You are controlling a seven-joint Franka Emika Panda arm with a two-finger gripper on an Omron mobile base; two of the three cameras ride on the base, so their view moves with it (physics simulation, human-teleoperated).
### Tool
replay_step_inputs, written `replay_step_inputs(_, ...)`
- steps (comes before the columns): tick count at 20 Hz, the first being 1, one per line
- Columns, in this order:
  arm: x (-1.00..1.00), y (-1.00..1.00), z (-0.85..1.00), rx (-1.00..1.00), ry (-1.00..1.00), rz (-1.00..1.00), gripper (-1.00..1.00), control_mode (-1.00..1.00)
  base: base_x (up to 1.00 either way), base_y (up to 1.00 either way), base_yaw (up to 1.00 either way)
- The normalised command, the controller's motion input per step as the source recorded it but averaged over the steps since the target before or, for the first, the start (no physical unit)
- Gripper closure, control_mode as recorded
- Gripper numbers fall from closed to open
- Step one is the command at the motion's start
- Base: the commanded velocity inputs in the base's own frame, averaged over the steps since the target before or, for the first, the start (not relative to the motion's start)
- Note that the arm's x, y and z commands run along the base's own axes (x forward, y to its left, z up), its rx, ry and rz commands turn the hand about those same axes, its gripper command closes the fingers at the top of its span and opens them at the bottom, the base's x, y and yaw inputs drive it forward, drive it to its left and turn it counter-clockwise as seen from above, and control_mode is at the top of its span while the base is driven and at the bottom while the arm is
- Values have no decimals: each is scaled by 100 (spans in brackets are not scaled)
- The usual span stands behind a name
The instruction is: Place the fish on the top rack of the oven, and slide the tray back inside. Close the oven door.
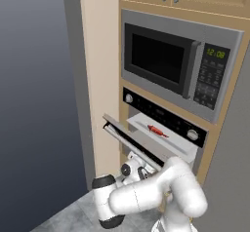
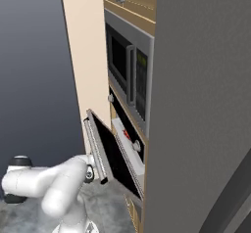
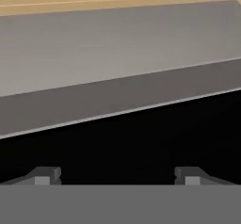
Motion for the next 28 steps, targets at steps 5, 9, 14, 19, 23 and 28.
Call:
replay_step_inputs(5,88,-100,23,0,0,-19,-100,-100,0,0,0)
replay_step_inputs(9,87,-100,22,0,0,-18,-100,-100,0,0,0)
replay_step_inputs(14,85,-97,17,0,0,-16,-100,-100,0,0,0)
replay_step_inputs(19,4,-33,7,0,0,-3,-100,-100,0,0,0)
replay_step_inputs(23,25,-25,63,0,4,-1,-100,-100,0,0,0)
replay_step_inputs(28,50,-35,69,0,10,-2,-100,-100,0,0,0)
